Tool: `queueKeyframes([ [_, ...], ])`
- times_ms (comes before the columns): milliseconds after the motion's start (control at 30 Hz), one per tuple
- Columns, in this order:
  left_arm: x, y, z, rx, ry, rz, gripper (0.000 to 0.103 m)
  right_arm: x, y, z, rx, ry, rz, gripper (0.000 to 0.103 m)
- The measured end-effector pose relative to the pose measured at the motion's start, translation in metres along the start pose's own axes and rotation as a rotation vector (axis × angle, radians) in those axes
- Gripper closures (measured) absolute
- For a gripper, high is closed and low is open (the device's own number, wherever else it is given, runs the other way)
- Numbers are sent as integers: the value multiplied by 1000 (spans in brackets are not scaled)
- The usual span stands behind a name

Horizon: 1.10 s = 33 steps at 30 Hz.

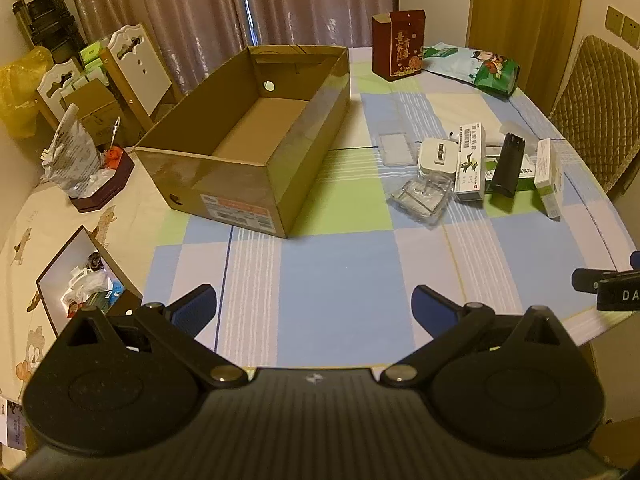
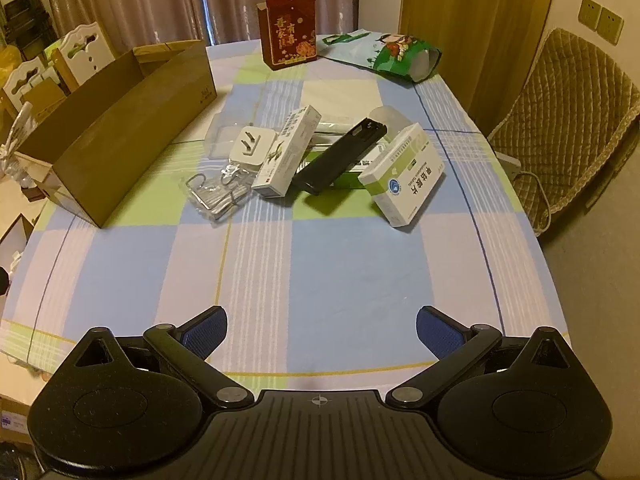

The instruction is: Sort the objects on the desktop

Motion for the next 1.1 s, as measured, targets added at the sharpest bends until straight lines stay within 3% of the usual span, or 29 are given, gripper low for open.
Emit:
queueKeyframes([
  [1100, 2, 14, -2, 58, 11, -14, 0, 3, 10, -11, 37, -5, -16, 0],
])
Point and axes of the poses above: each gripper's, at about its wrist camera, not at the fingertips, and x roughly against the way its jaws point, y to its left, z to its underside, the point moved 1 cm from there along -x, roughly the way its jaws point, and after that the axes turned 9 degrees about -z, right-handed, at the moved point
